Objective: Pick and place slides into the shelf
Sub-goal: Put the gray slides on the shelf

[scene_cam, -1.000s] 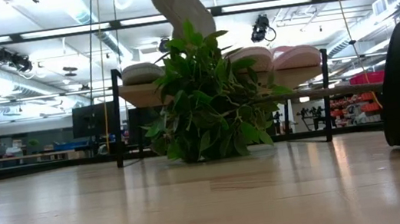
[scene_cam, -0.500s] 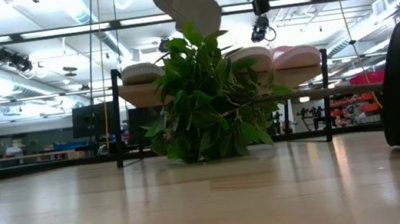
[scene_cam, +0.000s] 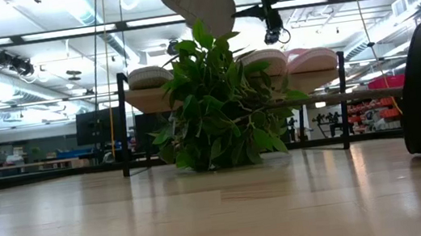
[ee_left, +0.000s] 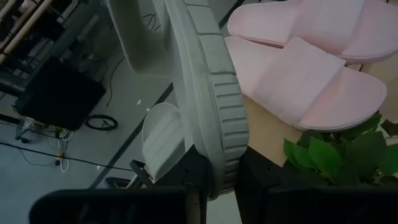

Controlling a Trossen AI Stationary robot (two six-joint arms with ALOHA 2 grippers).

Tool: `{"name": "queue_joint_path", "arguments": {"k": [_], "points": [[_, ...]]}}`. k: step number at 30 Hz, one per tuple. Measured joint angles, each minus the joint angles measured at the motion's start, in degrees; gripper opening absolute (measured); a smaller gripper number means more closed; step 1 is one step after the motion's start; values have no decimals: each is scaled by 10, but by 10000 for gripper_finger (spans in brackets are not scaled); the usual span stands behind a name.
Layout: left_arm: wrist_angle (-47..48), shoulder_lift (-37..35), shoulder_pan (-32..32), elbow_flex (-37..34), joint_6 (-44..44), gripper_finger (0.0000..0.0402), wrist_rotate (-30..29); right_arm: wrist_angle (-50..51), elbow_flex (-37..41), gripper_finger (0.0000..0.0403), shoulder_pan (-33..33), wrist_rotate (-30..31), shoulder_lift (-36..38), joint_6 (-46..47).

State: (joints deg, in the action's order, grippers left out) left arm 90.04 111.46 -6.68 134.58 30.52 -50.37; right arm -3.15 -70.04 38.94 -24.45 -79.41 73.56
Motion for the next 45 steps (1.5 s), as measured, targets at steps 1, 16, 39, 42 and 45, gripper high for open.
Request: {"name": "queue_joint_path", "arguments": {"k": [1,16,39,42,45], "points": [[0,0,0,0,-2,52,0,-3,0,278,0,11,-1,0],[4,1,-1,-1,-15,52,8,-34,0,127,-26,76,-36,12],[-3,-33,-48,2,-47,256,53,-38,1,32,11,113,-26,-137],[-1,-59,-69,2,-46,268,54,-51,1,31,28,40,-35,-138],[-2,-89,-86,2,-41,268,55,-64,1,30,39,-28,-51,-136]]}}
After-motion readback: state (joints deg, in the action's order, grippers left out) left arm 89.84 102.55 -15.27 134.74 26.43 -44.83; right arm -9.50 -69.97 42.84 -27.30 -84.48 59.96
